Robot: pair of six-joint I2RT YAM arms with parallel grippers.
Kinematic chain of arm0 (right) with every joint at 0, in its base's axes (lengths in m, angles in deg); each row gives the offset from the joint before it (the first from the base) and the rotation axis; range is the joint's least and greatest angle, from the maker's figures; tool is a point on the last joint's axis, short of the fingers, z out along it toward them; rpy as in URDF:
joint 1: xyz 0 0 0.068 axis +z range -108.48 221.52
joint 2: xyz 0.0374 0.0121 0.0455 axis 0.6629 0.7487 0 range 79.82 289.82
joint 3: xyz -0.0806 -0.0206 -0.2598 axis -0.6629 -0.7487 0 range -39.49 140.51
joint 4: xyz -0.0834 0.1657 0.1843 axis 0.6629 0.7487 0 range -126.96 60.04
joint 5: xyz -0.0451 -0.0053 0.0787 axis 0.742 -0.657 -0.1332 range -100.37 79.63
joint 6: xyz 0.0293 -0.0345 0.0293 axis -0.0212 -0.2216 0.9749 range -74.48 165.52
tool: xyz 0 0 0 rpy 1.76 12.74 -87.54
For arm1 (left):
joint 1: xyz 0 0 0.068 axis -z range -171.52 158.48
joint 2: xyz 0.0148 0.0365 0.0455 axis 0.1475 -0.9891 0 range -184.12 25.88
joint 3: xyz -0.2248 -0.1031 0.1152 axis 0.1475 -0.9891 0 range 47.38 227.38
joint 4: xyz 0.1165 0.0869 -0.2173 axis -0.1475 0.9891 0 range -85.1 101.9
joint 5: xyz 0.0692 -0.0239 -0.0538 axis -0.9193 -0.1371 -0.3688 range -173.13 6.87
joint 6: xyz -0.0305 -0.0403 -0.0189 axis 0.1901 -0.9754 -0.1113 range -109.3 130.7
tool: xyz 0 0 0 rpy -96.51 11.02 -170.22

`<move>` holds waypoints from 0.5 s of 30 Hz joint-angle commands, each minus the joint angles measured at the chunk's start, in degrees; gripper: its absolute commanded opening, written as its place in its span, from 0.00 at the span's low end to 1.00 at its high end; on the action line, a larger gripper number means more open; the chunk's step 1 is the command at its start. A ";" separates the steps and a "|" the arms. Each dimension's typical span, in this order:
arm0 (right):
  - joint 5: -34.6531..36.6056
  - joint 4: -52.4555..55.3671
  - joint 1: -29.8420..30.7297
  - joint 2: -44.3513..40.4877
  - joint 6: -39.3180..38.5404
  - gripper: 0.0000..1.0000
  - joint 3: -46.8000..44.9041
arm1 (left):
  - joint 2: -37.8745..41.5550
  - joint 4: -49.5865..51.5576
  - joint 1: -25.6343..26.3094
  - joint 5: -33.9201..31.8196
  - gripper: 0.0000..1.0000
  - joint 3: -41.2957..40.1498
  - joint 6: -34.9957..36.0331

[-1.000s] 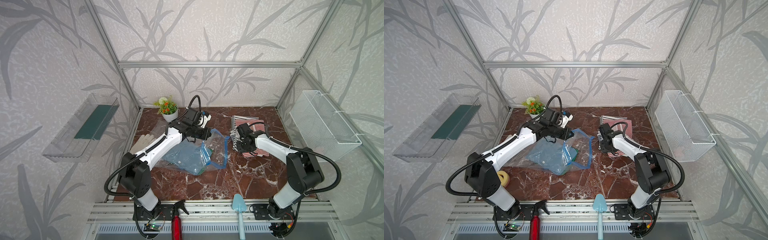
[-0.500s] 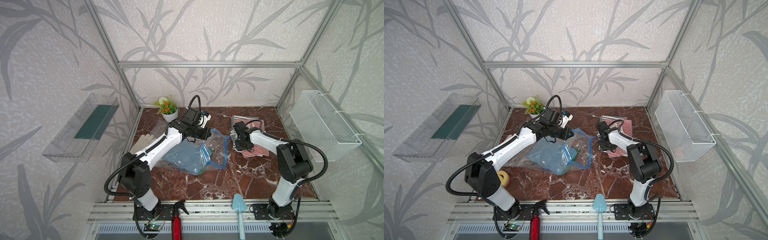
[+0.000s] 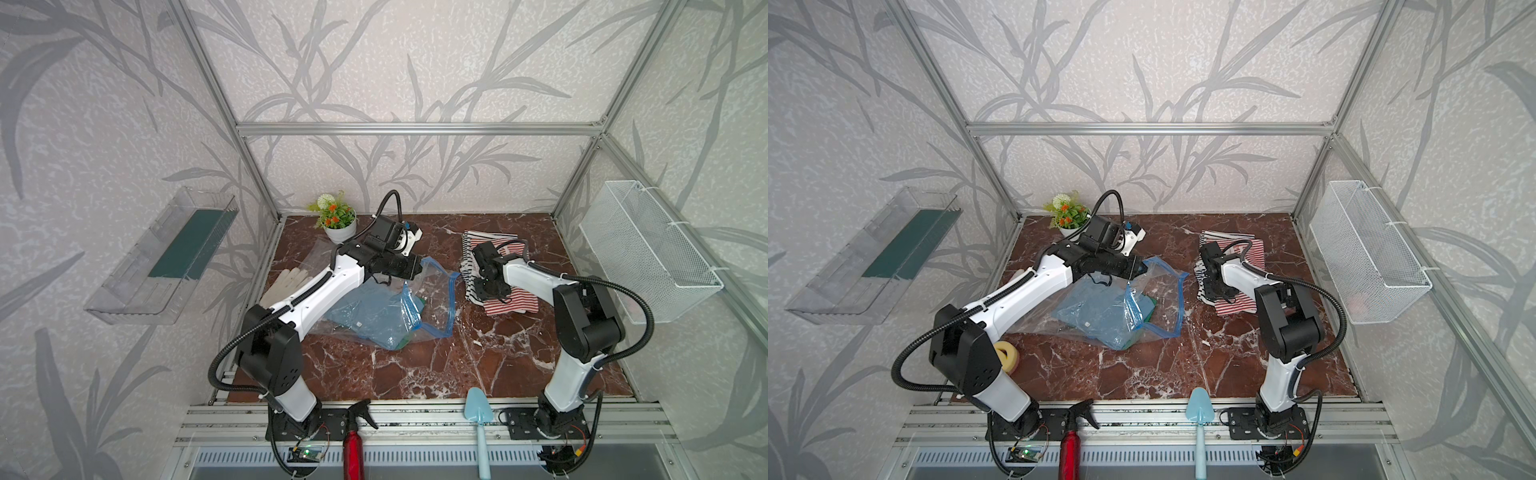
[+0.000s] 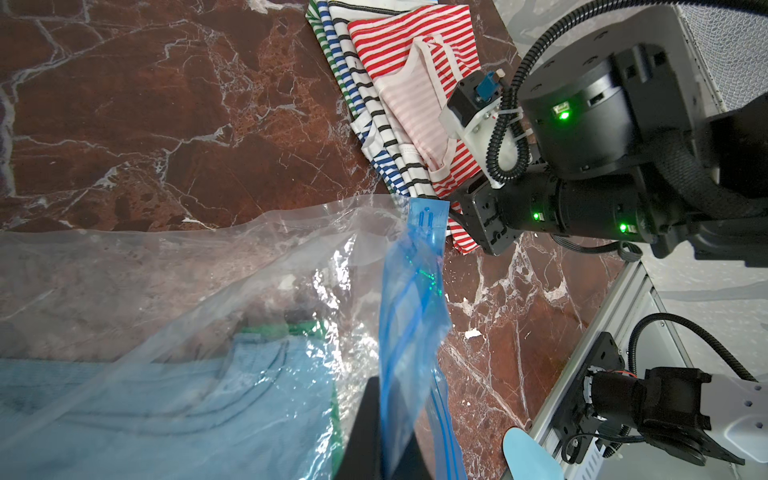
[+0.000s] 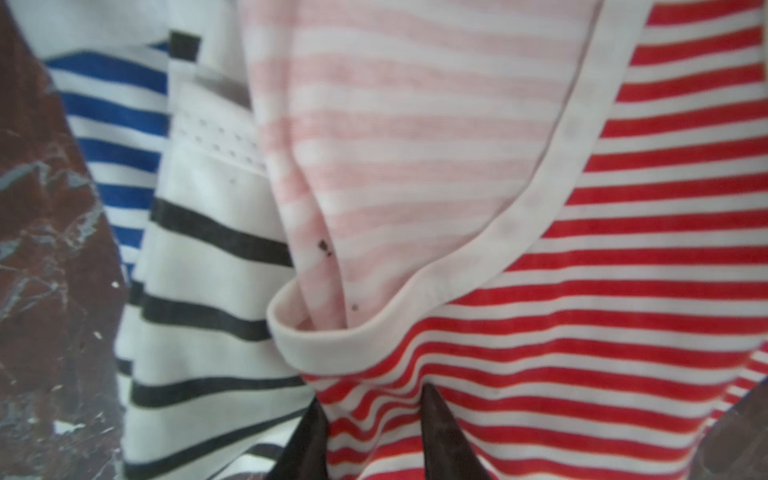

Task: Take the tank top out of the vacuum bag
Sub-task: Place the tank top on the tank top.

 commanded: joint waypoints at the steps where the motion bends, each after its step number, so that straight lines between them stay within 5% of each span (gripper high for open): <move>1: -0.92 0.62 -0.61 0.73 -0.88 0.16 1.01 | 0.96 0.53 -0.22 -0.44 0.00 0.12 0.77; 4: -1.35 1.00 -0.96 0.59 -1.19 0.01 1.54 | 0.97 0.55 -0.16 -0.45 0.00 0.22 0.76; 15: -4.08 3.62 -1.32 -3.33 -1.82 0.00 2.70 | 1.43 0.53 -0.11 -0.27 0.00 0.21 0.67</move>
